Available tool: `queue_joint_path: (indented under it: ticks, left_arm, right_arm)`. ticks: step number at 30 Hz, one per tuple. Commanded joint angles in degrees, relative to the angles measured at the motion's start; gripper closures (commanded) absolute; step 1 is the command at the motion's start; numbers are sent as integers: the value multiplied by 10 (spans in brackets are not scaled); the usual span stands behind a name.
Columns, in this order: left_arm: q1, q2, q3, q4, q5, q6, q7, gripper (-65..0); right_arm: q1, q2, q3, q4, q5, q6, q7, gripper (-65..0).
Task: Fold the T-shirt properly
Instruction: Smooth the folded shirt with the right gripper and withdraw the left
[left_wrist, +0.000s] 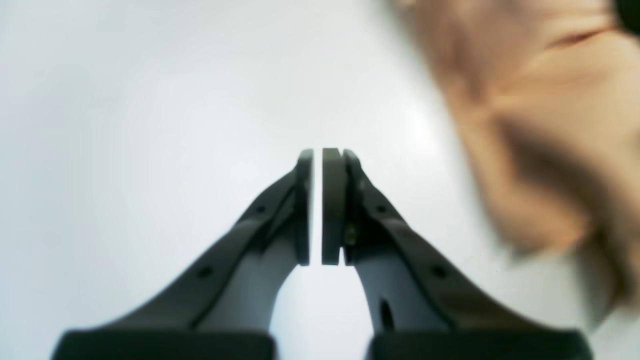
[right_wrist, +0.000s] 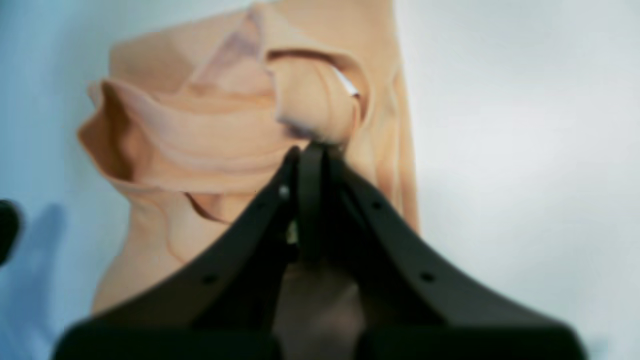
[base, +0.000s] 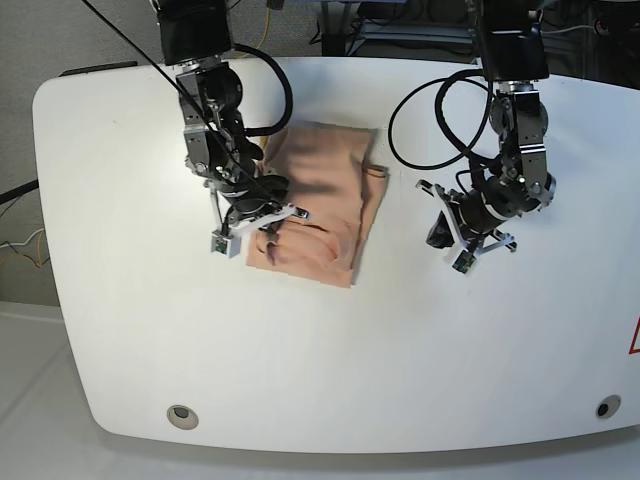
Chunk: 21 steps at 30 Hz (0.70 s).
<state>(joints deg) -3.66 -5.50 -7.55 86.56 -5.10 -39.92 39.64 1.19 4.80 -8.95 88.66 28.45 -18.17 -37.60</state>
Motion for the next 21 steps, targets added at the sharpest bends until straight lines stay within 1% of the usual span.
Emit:
queue_joint_path:
  ticks: [1,3,7,11,15,21]
  left_arm:
    - [-12,-11,-1,35,-11,-1,-13,-17]
    - [-12,-14,-1,54,-10,-1,-12,-17]
    - [-11,-25,-11,89,-9,-1,-8,-17]
    - [-11,-30,-23,120,-9,-1,12,-17]
    - [-12,-31,-35,146,-9,-1,32,-17]
    - [-10,-54,-43,158,-10,-1,55,-17]
  right_arm:
    - [19,13,4,46,-3,4,1,0]
    - [34,21,4,67,-3,4,-16,0]
    - [53,22,5,94,-3,4,-45,0]
    - [71,22,5,125,-3,4,-75,0]
    - [84,21,5,158,-3,4,-118,0]
    - [83,22,5,191,-3,4,-147,0]
